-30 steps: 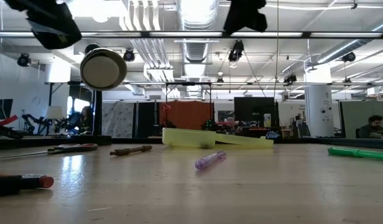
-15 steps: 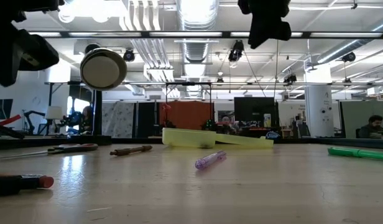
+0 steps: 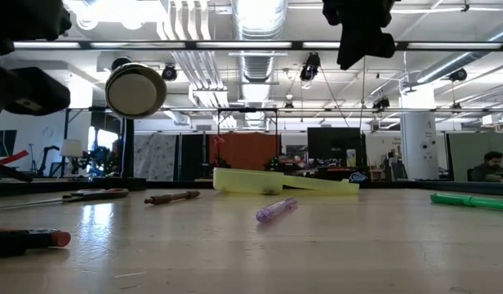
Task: Pick & place school supplies into a supply box
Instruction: Put the orange pencil into the yellow supply box
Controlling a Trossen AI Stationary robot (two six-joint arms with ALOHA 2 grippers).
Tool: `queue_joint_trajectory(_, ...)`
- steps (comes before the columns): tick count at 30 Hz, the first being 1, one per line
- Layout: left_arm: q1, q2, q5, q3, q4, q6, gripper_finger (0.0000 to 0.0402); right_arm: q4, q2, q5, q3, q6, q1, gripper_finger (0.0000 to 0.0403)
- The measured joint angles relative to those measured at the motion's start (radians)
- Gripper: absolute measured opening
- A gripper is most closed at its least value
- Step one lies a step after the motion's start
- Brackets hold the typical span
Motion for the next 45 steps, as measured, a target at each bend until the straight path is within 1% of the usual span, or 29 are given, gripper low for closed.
queue_joint_trajectory(11, -0.017, 0.051, -0.006, -0.001, 0.039, 0.023, 0.0085, 0.012, -0.042, 0.000, -0.021, 0.010, 0.000, 0.0059)
queue_joint_trajectory(17, -0.031, 0.077, -0.009, -0.021, 0.091, 0.022, 0.0085, 0.012, -0.049, 0.001, -0.021, 0.010, 0.000, 0.0057)
queue_joint_trajectory(25, -0.045, 0.145, -0.018, -0.032, 0.091, 0.001, 0.0085, 0.012, -0.050, 0.000, -0.021, 0.010, 0.000, 0.0057)
queue_joint_trajectory(30, -0.049, 0.177, -0.017, -0.032, 0.090, 0.033, 0.0085, 0.011, -0.050, 0.000, -0.021, 0.010, 0.000, 0.0057)
queue_joint_trajectory(33, -0.052, 0.184, -0.017, -0.033, 0.088, 0.045, 0.0072, 0.011, -0.050, -0.001, -0.021, 0.010, 0.000, 0.0057)
queue_joint_trajectory(38, -0.052, 0.190, -0.001, -0.034, 0.072, 0.022, 0.0012, 0.011, -0.050, -0.001, -0.021, 0.001, 0.000, 0.0057)
queue_joint_trajectory(42, -0.052, 0.192, 0.002, -0.034, 0.064, 0.011, 0.0005, 0.011, -0.050, -0.002, -0.021, -0.001, 0.000, 0.0057)
queue_joint_trajectory(45, -0.053, 0.170, -0.006, -0.030, 0.049, 0.015, 0.0003, 0.011, -0.050, -0.004, -0.021, 0.001, 0.000, 0.0057)
